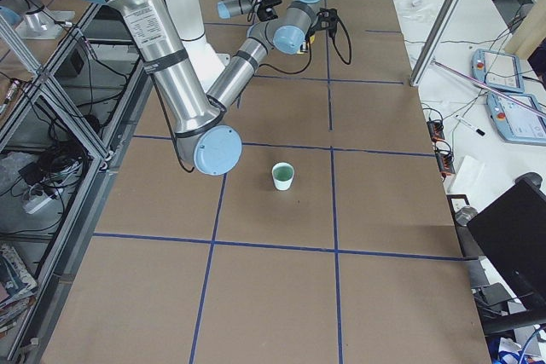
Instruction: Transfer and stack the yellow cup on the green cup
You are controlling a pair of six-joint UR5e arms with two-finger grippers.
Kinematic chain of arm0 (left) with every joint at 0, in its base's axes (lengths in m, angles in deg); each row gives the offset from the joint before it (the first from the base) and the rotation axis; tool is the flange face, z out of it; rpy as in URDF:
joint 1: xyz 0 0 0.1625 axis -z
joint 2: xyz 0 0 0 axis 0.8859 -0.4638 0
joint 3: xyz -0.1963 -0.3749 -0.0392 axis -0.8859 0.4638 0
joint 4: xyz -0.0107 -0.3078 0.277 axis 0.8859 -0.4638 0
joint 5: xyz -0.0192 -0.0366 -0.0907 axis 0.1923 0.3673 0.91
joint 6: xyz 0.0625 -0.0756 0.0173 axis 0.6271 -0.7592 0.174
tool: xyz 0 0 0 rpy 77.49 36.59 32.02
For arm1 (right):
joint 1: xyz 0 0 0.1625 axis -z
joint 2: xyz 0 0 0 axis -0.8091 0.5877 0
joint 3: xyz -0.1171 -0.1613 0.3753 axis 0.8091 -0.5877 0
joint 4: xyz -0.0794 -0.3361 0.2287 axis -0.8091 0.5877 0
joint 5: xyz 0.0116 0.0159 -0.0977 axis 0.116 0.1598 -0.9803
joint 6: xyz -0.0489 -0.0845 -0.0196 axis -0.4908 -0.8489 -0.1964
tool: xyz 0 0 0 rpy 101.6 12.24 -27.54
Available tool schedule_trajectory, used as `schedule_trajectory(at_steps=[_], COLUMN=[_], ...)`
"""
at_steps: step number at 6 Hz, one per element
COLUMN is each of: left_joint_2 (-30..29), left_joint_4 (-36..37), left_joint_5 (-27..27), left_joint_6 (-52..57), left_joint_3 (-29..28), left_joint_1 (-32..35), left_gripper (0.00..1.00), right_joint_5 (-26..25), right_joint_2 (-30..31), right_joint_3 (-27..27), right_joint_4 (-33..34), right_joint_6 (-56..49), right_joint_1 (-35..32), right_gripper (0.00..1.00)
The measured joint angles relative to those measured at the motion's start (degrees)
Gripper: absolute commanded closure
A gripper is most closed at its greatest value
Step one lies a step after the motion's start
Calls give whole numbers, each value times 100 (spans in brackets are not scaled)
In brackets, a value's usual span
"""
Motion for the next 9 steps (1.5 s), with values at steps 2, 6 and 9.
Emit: schedule_trajectory(at_steps=[2, 6, 9], left_joint_2=[-66, -71, -73], left_joint_4=[27, 1239, 2996], left_joint_5=[-255, -676, 988], left_joint_6=[-12, -1018, -2600], left_joint_3=[-1, -45, -23], left_joint_1=[21, 588, 1728], left_gripper=[1, 1, 1], right_joint_5=[-29, -382, -814], right_joint_2=[622, 2234, 3092], right_joint_3=[175, 272, 198], right_joint_4=[-2, -50, -71], right_joint_6=[-1, -316, -1428], right_joint_1=[-428, -1153, -1204], right_gripper=[100, 100, 100])
